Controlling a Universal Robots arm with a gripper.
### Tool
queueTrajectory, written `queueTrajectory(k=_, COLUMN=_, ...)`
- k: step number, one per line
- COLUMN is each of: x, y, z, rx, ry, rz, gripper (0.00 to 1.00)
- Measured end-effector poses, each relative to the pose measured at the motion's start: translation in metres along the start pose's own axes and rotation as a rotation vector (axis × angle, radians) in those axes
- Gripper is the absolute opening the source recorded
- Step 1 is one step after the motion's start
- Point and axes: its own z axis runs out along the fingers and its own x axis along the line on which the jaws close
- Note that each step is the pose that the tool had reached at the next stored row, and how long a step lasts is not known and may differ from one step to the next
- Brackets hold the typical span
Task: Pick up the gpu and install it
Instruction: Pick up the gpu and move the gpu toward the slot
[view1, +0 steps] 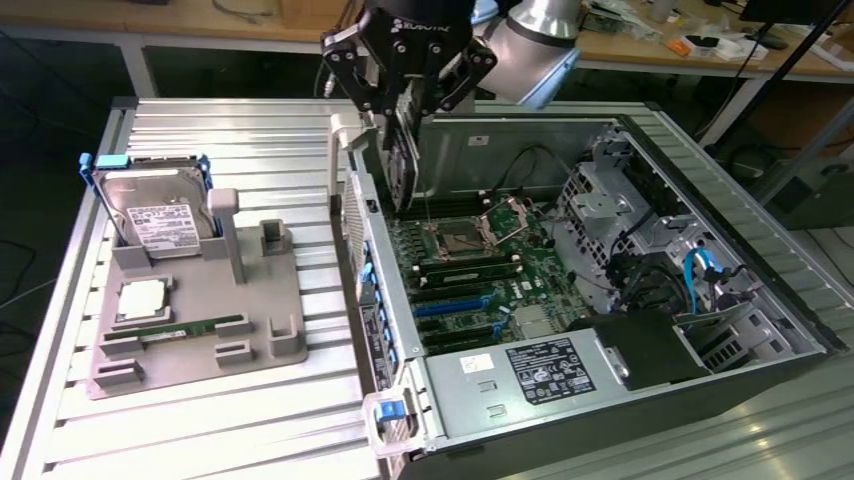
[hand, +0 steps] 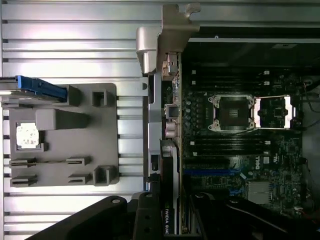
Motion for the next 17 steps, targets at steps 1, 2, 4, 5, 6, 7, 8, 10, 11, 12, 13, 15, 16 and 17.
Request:
queueTrajectory(k=1, x=-0.008, y=0.0000, z=0.0002, rx=0.0000, ry=0.0000, rz=0.000, gripper=0.27)
queueTrajectory(k=2, x=-0.014, y=0.0001, z=0.0004, rx=0.0000, ry=-0.0001, rz=0.000, gripper=0.27)
queueTrajectory(k=4, x=-0.021, y=0.0001, z=0.0006, rx=0.0000, ry=-0.0002, rz=0.000, gripper=0.27)
queueTrajectory(k=5, x=-0.024, y=0.0001, z=0.0006, rx=0.0000, ry=-0.0002, rz=0.000, gripper=0.27)
queueTrajectory(k=6, x=-0.027, y=0.0001, z=0.0007, rx=-0.0001, ry=-0.0003, rz=0.000, gripper=0.27)
queueTrajectory(k=7, x=-0.030, y=0.0001, z=0.0008, rx=-0.0001, ry=-0.0004, rz=0.000, gripper=0.27)
queueTrajectory(k=8, x=-0.033, y=0.0002, z=0.0009, rx=0.0000, ry=-0.0005, rz=0.000, gripper=0.27)
queueTrajectory(k=10, x=-0.039, y=0.0002, z=0.0010, rx=0.0000, ry=-0.0006, rz=0.000, gripper=0.27)
queueTrajectory(k=11, x=-0.042, y=0.0002, z=0.0011, rx=0.0000, ry=-0.0007, rz=0.000, gripper=0.27)
queueTrajectory(k=12, x=-0.044, y=0.0002, z=0.0011, rx=0.0000, ry=-0.0008, rz=0.000, gripper=0.27)
queueTrajectory(k=13, x=-0.047, y=0.0002, z=0.0012, rx=0.0000, ry=-0.0011, rz=0.000, gripper=0.27)
queueTrajectory(k=15, x=-0.054, y=0.0002, z=0.0013, rx=0.0000, ry=-0.0013, rz=0.000, gripper=0.27)
queueTrajectory(k=16, x=-0.058, y=0.0002, z=0.0014, rx=0.0000, ry=-0.0016, rz=0.000, gripper=0.27)
queueTrajectory(k=17, x=-0.061, y=0.0002, z=0.0015, rx=-0.0001, ry=-0.0018, rz=0.000, gripper=0.27)
